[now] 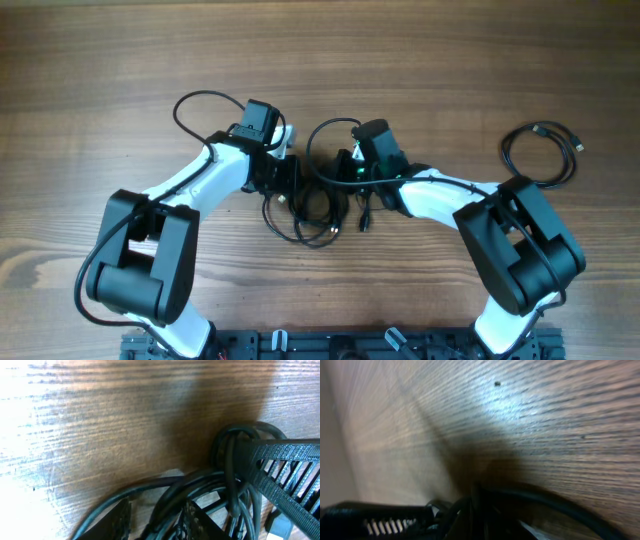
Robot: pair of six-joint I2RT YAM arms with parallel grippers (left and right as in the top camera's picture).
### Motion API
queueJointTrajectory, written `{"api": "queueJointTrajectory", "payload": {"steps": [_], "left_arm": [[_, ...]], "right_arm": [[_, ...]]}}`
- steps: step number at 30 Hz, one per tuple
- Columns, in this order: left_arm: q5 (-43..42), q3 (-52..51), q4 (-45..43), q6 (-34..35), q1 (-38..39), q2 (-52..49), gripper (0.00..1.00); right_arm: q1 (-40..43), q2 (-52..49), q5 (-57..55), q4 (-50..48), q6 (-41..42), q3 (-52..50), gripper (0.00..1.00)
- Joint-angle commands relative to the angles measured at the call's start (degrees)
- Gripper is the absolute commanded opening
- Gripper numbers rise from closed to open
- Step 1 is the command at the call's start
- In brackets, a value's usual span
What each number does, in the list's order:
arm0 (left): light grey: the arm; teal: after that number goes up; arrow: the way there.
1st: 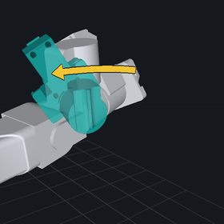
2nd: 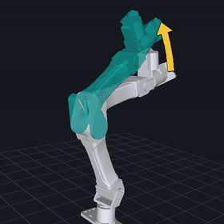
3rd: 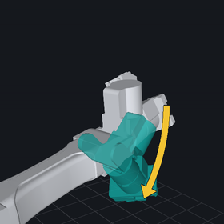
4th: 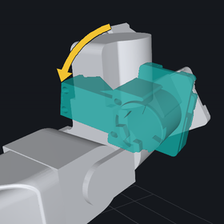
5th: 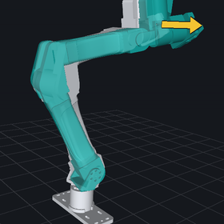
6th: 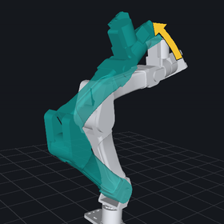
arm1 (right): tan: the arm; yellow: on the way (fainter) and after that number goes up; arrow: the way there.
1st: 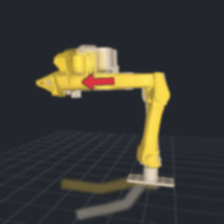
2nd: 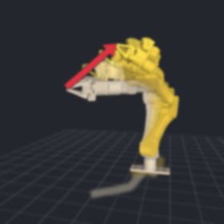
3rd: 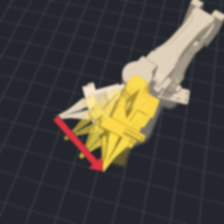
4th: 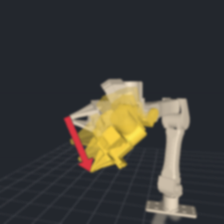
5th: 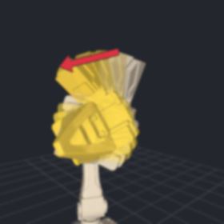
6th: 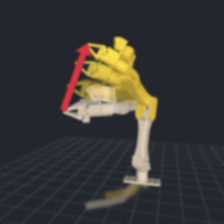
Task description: Untangle cables
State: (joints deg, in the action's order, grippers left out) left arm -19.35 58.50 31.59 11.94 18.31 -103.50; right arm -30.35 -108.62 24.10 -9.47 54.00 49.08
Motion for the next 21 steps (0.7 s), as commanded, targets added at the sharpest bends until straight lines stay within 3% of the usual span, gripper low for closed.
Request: {"api": "queueJointTrajectory", "payload": {"steps": [1,3,6,16,21], "left_arm": [[-4.92,2.64,1.46,0.55,-2.29,4.24,0.43],[-7.48,3.06,1.29,0.55,-2.95,6.51,0.54],[-8.28,3.02,1.29,0.55,-2.97,8.22,0.56],[-8.09,-0.79,1.29,6.82,-2.49,4.57,0.45],[-8.07,-2.16,-0.17,9.97,-0.70,1.18,0.45]], "right_arm": [[0.44,-2.16,8.85,-0.68,-8.46,-1.95,0.04],[0.42,-2.16,10.19,-2.49,-9.07,-1.95,0.04],[0.42,-2.19,13.79,-5.51,-9.09,-1.95,0.04],[0.42,-2.19,14.71,-6.64,-9.07,-1.95,0.04],[0.42,-2.19,4.11,0.20,-9.01,-1.95,0.04]]}}
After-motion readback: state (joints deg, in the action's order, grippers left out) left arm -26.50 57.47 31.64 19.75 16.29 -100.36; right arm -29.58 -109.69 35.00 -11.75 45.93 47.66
